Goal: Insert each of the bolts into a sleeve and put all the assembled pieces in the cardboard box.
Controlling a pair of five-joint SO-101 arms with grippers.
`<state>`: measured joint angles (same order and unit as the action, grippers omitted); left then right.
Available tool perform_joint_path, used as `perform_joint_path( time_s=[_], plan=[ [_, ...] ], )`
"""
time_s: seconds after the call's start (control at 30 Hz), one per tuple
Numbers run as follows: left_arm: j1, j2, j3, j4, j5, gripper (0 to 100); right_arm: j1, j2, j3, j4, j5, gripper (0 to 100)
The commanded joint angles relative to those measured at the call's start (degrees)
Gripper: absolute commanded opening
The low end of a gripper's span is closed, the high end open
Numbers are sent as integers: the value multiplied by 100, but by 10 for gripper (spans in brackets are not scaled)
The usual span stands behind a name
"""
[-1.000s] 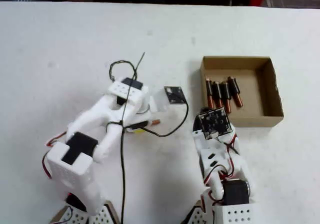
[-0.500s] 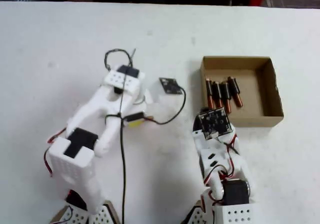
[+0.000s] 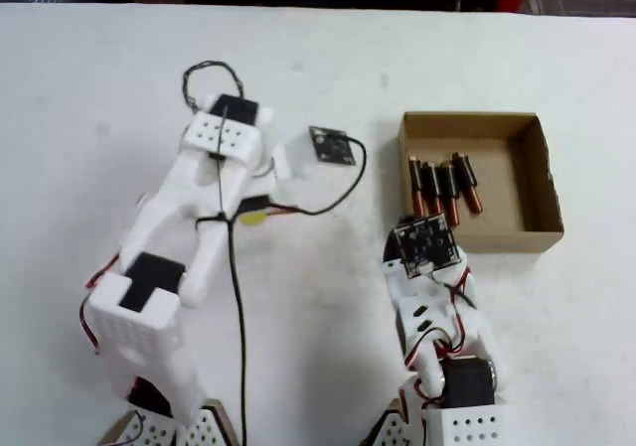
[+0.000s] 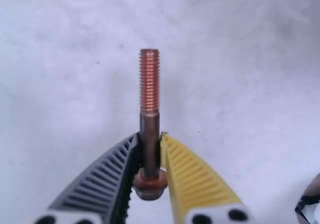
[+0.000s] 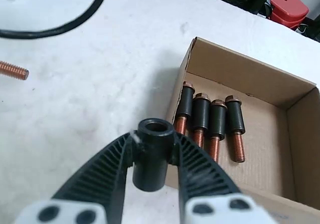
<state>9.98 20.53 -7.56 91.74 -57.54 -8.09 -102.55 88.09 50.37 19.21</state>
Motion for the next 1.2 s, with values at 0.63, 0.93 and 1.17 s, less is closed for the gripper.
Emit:
perform_joint_path(
  time_s=[0.63,0.93,1.17],
  plan=[
    [-664,884,-229,-879,-3341,57,31,-75,-62,-66,-18,17],
    [-954,1402,-624,-853,-3341,85,31,-75,-62,-66,-18,17],
    [-1015,1473,-703,-800,-3341,182,31,-75,-62,-66,-18,17]
  ],
)
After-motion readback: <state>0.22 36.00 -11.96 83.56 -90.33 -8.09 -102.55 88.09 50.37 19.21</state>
